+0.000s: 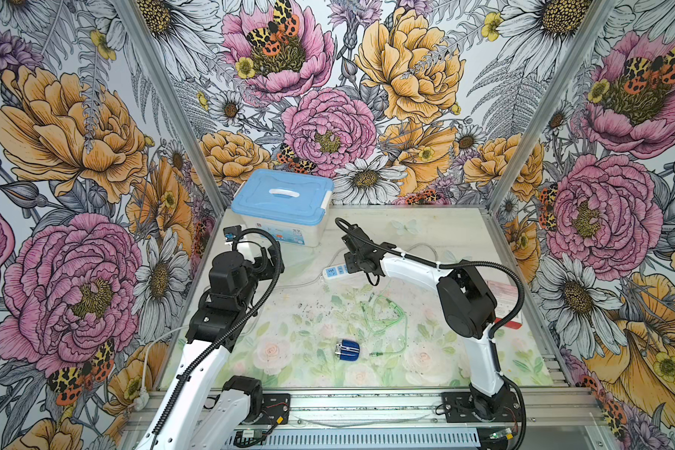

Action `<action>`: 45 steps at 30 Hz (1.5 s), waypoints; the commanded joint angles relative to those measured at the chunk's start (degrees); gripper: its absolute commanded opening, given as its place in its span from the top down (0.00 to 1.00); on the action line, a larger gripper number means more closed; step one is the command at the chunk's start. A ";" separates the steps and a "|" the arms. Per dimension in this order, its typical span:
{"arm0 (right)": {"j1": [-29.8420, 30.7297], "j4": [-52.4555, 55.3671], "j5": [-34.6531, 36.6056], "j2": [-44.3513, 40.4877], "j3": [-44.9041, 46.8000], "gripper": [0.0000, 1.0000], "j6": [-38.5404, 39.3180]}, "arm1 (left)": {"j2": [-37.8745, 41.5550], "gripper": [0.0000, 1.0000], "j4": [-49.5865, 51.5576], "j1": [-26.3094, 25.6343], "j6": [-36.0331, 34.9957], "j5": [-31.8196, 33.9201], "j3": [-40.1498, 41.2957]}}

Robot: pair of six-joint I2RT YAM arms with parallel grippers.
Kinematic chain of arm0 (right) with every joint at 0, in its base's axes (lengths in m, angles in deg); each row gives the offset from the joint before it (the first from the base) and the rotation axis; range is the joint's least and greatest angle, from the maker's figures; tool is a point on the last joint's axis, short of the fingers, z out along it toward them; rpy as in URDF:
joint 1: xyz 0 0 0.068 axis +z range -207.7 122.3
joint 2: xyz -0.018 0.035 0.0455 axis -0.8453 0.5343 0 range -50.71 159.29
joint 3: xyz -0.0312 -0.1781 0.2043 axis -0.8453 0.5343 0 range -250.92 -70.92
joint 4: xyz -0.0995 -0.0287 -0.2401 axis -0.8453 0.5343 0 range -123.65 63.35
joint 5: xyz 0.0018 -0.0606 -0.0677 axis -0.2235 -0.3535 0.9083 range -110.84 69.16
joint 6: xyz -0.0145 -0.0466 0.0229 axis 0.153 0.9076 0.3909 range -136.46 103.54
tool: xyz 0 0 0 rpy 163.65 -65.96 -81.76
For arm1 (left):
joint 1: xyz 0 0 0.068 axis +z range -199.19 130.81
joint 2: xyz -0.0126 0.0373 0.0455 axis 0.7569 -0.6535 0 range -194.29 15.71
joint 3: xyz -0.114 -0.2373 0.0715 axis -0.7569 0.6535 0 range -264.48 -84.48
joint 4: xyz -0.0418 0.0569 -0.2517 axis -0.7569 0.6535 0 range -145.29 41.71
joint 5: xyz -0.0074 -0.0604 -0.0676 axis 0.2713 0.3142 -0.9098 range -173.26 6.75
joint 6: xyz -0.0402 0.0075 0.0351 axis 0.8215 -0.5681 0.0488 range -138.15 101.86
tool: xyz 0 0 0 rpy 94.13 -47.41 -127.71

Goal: Charge the electric shaver
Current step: Insert the plug into the socket.

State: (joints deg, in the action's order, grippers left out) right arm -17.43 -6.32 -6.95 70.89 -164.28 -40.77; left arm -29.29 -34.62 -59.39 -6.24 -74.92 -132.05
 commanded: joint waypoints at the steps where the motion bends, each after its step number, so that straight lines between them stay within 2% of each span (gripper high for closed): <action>1: -0.19 7.90 -0.51 4.99 0.03 1.00 -1.00 | 0.52 0.01 0.43 0.58 -0.03 -0.24 -1.24; 8: -0.37 11.25 1.18 7.42 -1.04 1.00 -1.71 | 0.94 0.01 1.01 0.48 -0.39 -0.35 -1.55; 16: 0.66 10.98 5.05 6.64 2.78 1.00 -5.12 | 1.13 0.01 0.98 0.59 -0.57 -0.24 -1.56; 23: 0.77 10.92 3.87 5.26 3.73 1.00 -4.43 | 0.53 0.01 0.81 0.71 -0.44 -0.80 -1.57; 29: -0.40 13.89 -6.19 2.90 0.45 0.63 -0.26 | -0.15 0.01 1.00 0.70 -0.22 -1.97 -1.89; 32: -0.89 17.74 -12.74 2.05 -1.85 0.54 3.78 | -0.02 0.01 2.15 0.70 -0.48 -2.21 -2.37; 38: -2.49 24.32 -15.77 -1.61 -4.11 0.36 8.78 | 2.13 0.01 4.22 0.70 -1.45 -1.84 -2.58; 41: -3.17 26.28 -18.55 -3.48 -4.63 0.34 9.65 | 3.14 0.01 4.55 0.71 -1.53 -1.82 -2.43; 45: -3.27 27.49 -25.82 -6.05 -3.42 0.36 11.63 | 3.94 0.01 4.98 0.76 -2.11 -1.93 -2.19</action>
State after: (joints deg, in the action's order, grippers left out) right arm -20.55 17.97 -26.29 68.88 -167.41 -31.64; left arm -26.07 -30.82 -59.39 -6.86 -75.83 -132.93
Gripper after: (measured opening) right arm 0.645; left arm 0.989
